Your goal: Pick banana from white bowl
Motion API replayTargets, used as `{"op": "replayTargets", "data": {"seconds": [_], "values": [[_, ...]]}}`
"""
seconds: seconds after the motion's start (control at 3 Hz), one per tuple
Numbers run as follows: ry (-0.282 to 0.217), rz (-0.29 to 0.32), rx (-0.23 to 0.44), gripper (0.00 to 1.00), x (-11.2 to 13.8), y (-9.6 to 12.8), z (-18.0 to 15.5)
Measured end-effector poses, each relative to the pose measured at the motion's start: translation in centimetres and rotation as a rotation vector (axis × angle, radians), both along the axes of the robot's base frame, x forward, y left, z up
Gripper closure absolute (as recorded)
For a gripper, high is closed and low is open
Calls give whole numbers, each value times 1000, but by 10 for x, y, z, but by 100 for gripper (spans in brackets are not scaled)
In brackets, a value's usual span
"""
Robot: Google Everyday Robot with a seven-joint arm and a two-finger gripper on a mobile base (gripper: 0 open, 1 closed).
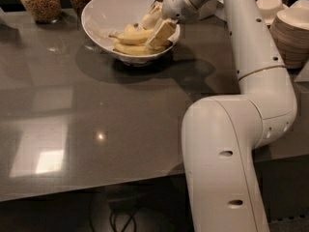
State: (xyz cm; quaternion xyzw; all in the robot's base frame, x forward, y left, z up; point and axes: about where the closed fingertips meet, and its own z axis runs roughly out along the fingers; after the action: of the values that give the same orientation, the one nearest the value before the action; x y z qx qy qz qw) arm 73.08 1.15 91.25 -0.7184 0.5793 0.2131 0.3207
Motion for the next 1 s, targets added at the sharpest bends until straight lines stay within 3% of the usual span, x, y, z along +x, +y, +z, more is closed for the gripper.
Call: {"op": "replayTargets", "data": {"seconds": [0.33,0.67,1.0], "values": [[2,-15,-14,61,4,-2,-3],[-27,-30,-13,85,2,-9,14],[-55,-36,-15,100,-3,-14,33]]}}
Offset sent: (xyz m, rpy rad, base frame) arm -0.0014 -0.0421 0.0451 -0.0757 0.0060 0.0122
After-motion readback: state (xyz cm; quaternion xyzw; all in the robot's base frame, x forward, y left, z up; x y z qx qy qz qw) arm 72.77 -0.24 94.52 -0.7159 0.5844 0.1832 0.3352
